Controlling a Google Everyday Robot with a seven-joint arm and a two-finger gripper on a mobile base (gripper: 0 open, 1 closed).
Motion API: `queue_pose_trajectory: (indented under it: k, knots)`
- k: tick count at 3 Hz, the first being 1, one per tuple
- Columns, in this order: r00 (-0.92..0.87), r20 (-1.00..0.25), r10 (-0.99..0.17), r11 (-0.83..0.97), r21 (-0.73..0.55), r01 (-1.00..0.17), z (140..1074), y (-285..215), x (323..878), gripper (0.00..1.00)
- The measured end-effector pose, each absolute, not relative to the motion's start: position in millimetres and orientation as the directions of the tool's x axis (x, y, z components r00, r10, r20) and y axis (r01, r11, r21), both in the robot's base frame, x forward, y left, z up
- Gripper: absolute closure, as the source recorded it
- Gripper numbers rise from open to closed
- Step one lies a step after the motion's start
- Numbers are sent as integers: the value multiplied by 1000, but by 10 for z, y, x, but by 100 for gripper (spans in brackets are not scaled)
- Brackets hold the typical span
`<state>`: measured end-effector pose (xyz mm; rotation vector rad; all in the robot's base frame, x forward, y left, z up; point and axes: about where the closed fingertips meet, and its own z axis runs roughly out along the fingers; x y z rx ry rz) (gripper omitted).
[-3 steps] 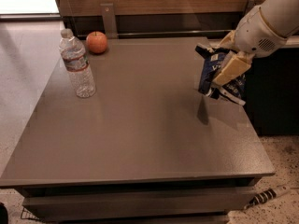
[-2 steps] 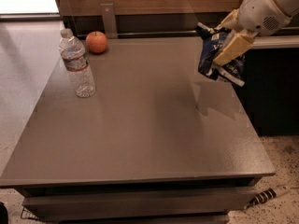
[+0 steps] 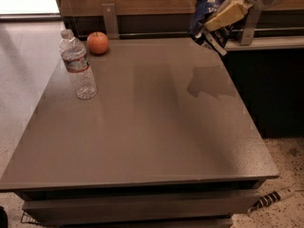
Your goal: Move blue chip bag near apple
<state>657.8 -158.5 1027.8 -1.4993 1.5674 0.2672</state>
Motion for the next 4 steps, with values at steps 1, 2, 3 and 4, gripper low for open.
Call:
queue_pose_trajectory:
  k: [1,2,3,4]
  knots:
    - [214,-782,-585,327,-470,-820,10493,-1260,6890,100]
    - [181,-800,-571,390,-459,-798,10365,-1108,6951,100]
    - [181,-800,-571,390,-459,-798,10365,-1108,6951,100]
    - [178,-783,-596,376,-468,-800,10293,-852,7093,100]
